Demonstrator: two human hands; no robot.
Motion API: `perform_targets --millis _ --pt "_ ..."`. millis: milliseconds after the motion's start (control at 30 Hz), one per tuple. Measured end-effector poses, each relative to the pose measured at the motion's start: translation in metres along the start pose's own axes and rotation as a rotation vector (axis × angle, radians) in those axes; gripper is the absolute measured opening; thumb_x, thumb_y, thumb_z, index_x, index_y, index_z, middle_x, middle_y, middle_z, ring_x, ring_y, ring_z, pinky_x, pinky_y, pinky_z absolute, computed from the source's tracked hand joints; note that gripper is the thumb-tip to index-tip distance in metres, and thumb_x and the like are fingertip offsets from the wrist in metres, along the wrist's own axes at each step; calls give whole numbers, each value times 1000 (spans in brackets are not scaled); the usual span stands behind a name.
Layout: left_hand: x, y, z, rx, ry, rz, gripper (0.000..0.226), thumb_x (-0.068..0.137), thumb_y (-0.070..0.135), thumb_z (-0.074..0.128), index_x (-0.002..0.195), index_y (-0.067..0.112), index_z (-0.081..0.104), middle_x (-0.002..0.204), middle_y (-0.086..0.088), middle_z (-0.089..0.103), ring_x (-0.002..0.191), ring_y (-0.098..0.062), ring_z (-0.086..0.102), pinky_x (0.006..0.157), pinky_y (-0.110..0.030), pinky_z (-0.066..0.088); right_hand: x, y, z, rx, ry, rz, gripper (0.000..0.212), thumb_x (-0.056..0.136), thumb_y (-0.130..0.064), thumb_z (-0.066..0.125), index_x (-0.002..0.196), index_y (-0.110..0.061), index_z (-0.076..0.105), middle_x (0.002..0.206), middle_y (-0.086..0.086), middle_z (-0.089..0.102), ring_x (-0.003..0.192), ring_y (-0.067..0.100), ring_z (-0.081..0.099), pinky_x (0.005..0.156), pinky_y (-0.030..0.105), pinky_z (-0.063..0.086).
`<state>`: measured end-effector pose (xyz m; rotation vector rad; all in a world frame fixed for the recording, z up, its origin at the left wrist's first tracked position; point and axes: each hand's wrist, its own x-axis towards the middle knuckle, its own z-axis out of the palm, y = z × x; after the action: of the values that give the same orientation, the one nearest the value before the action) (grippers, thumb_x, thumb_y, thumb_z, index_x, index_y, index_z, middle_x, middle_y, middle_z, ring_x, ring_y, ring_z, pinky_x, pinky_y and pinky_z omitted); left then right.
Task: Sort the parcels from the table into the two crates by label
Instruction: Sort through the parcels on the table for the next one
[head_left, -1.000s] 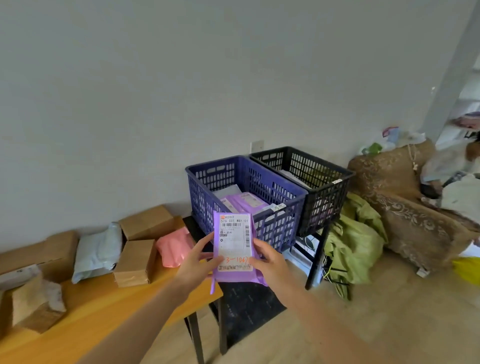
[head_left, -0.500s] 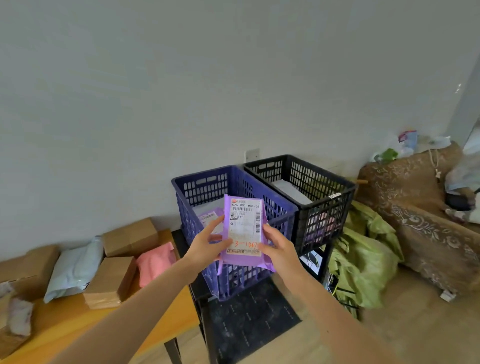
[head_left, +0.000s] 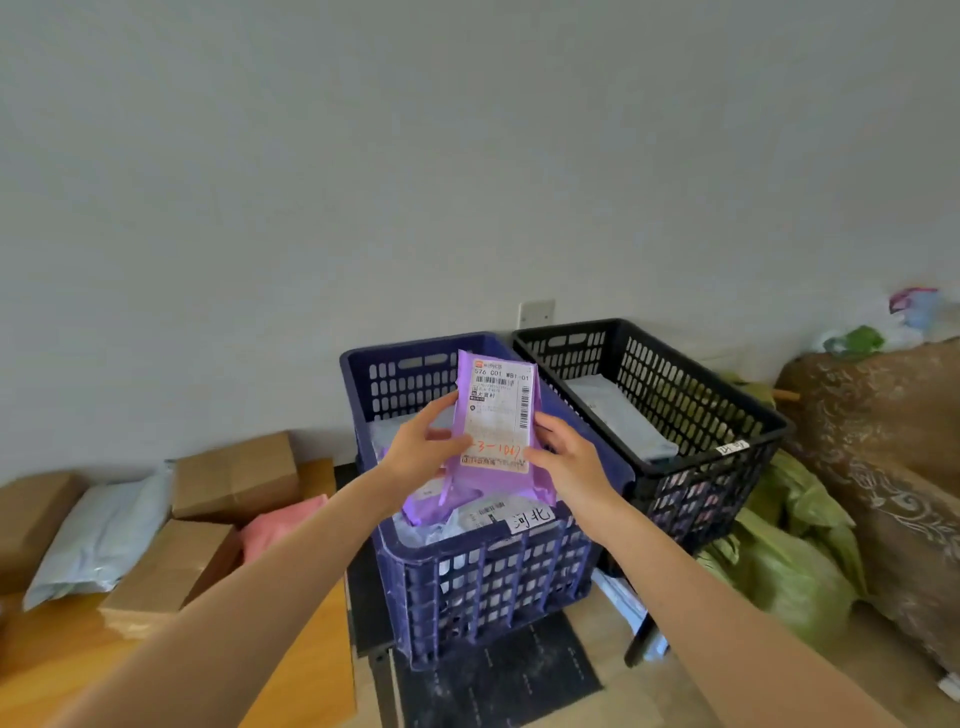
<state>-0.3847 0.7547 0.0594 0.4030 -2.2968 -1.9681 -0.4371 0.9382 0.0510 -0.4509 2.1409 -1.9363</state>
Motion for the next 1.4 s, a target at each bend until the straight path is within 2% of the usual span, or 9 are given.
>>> perform_targets --millis 233,500,633,733,800,867,1000,1233,1400 --pt "37 -11 -4 99 82 -115 59 93 9 59 144 32 39 94 3 67 86 -13 64 68 -27 54 48 25 6 -44 -81 119 48 91 9 53 135 -9 49 122 1 59 113 13 56 66 11 50" --pt "65 -38 -3 233 167 -343 52 97 4 49 141 28 38 95 2 60 78 -12 62 51 -22 51 108 56 19 -310 -365 269 42 87 5 62 126 -3 50 124 9 60 116 25 58 95 34 51" --pt "76 -49 4 281 240 -446 53 96 1 46 142 26 36 90 4 57 81 -16 61 56 -25 52 136 71 25 -406 -548 293 35 87 3 62 120 -3 53 124 8 61 114 24 60 93 34 54" --pt "85 -54 8 369 286 -507 55 95 3 45 145 20 31 93 -1 55 66 -13 53 45 -21 42 155 83 31 -424 -658 327 26 87 4 62 109 -8 54 122 10 62 112 25 61 94 37 54" --pt "89 -57 9 436 332 -543 54 93 4 47 144 14 33 109 -8 55 75 -19 55 46 -22 41 166 90 37 -456 -721 339 22 86 3 63 97 -14 54 120 10 63 109 24 63 92 39 54" --pt "90 -59 12 518 357 -583 46 91 6 50 135 7 40 122 -12 56 95 -27 58 62 -26 45 172 96 44 -459 -773 364 20 87 4 63 89 -15 54 118 11 64 106 25 64 91 38 55" --pt "89 -62 19 717 326 -696 41 91 8 48 131 0 40 126 -18 56 111 -33 57 73 -31 39 173 107 58 -441 -850 442 17 86 10 61 90 -6 62 113 16 67 104 29 66 86 37 57" --pt "88 -73 30 1023 125 -746 25 91 6 45 112 -4 56 118 -19 60 108 -33 60 81 -36 48 168 131 66 -454 -969 511 18 84 11 62 85 -7 62 110 17 68 105 30 66 87 38 57" --pt "92 -80 35 1093 19 -752 27 95 9 45 117 -2 54 123 -18 57 110 -31 58 79 -32 47 168 145 67 -506 -1017 492 16 82 8 67 94 -2 64 108 16 69 100 29 68 87 41 57"
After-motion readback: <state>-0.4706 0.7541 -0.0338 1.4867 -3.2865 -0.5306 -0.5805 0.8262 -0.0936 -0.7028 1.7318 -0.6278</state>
